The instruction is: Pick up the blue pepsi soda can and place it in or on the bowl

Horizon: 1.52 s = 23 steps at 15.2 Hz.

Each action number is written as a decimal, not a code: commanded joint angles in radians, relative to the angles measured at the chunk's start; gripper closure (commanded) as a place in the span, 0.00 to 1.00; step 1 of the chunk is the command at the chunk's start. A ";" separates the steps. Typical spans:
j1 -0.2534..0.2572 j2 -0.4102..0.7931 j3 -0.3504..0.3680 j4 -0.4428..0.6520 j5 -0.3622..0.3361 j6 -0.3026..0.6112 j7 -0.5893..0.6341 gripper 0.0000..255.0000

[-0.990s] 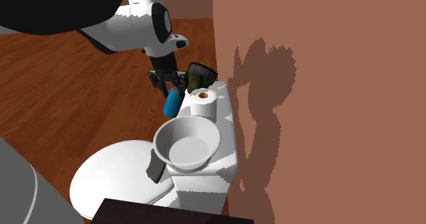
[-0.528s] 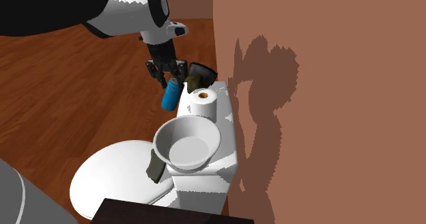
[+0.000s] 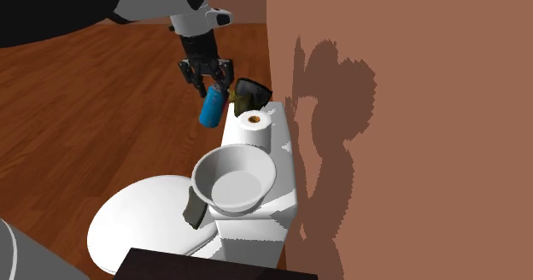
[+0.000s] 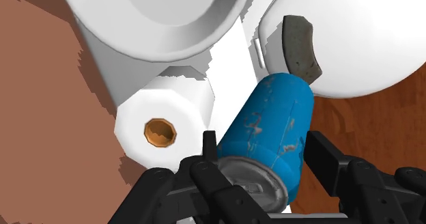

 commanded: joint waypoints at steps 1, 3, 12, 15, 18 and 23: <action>0.000 -0.006 0.000 0.020 0.002 -0.027 -0.003 1.00; 0.000 -0.011 0.000 0.042 0.004 -0.053 -0.007 1.00; -0.019 -0.286 -0.051 -0.175 0.035 -0.100 -0.097 1.00; -0.025 -0.401 -0.078 -0.258 0.037 -0.128 -0.135 1.00; -0.032 -0.515 -0.107 -0.331 0.031 -0.167 -0.173 1.00; -0.033 -0.539 -0.113 -0.398 0.028 -0.123 -0.177 1.00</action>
